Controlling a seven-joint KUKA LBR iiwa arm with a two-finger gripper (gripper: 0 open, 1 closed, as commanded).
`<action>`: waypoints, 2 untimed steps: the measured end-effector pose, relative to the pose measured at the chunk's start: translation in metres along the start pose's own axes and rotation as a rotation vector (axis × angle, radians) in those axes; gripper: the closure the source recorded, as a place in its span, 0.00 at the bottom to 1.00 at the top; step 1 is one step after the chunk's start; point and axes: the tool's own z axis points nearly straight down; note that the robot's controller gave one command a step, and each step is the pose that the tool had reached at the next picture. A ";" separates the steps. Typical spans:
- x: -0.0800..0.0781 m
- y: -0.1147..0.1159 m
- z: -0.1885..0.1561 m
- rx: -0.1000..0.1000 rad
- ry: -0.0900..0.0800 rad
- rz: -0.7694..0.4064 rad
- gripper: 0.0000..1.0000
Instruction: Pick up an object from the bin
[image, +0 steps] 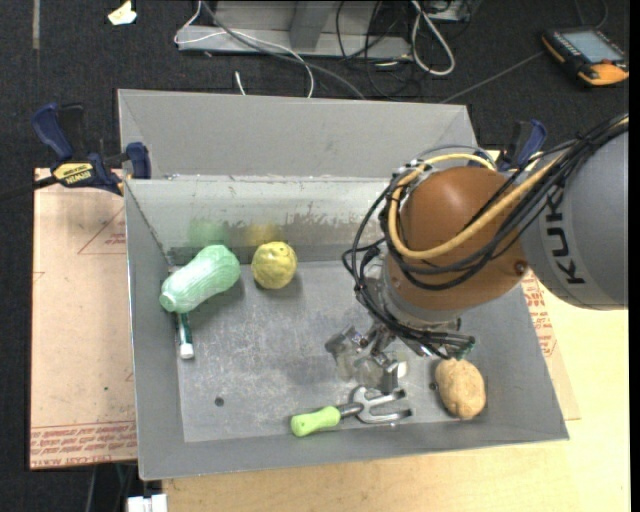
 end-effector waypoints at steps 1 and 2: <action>-0.015 0.013 -0.028 -0.001 -0.001 -0.342 1.00; 0.006 -0.011 -0.012 -0.001 -0.002 -0.404 1.00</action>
Offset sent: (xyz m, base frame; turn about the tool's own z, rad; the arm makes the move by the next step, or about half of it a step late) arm 0.0016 -0.0648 -0.0142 -0.6889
